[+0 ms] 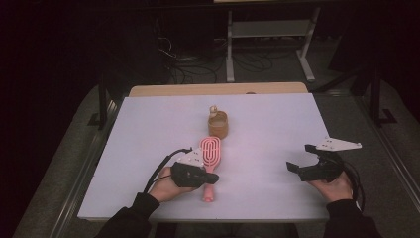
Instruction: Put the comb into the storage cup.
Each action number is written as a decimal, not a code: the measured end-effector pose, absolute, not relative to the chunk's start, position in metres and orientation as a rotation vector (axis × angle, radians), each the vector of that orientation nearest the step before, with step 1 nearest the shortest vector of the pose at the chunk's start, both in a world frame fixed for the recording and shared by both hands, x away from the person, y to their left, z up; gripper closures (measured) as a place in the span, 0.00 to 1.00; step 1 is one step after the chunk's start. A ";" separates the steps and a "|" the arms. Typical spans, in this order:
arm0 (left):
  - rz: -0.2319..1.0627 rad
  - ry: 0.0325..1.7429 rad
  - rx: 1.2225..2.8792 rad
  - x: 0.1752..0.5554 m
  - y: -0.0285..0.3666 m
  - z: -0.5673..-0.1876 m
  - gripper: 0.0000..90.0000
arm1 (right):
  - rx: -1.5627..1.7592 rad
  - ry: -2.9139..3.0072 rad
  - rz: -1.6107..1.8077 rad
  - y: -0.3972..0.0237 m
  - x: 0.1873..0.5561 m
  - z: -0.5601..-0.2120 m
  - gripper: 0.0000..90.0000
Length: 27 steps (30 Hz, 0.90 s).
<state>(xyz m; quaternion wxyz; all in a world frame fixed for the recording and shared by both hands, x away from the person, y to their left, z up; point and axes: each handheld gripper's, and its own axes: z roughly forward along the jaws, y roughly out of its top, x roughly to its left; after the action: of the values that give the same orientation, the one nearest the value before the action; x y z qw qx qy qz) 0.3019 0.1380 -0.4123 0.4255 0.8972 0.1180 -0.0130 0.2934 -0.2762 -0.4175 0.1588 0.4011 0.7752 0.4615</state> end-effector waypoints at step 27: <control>-0.092 0.220 2.429 0.300 0.122 -0.430 1.00 | 1.147 2.218 1.320 -0.276 0.294 -0.418 0.00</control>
<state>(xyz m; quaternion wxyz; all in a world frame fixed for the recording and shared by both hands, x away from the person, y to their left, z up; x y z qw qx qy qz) 0.2995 0.1221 -0.4302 0.3431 0.9348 0.0848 -0.0353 0.2935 -0.2764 -0.4177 0.1580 0.4009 0.7755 0.4615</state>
